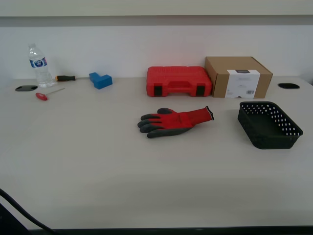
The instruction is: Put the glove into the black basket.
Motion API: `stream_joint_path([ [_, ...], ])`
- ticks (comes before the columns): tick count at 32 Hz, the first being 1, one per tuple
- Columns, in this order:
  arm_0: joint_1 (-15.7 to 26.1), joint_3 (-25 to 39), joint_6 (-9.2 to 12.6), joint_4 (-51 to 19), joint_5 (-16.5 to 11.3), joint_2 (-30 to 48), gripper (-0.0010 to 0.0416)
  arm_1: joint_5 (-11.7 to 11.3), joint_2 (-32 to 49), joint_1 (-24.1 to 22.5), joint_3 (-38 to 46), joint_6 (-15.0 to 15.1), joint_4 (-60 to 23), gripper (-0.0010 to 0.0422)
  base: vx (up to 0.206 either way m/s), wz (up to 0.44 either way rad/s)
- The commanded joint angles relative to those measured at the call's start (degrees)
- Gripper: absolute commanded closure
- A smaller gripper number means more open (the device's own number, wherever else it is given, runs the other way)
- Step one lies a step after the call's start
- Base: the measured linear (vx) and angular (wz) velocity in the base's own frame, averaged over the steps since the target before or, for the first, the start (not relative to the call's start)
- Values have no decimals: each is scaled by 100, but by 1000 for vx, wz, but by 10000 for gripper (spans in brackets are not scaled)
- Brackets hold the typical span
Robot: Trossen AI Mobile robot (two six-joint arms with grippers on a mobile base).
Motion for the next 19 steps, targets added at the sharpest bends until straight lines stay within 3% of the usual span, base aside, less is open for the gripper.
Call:
stream_joint_path([
  [1, 2, 4, 9, 15, -2, 2, 405, -4, 2, -2, 4, 0, 20, 412, 0, 0],
  [19, 0, 4, 9, 15, -2, 2, 405, -4, 2, -2, 4, 0, 20, 412, 0, 0],
])
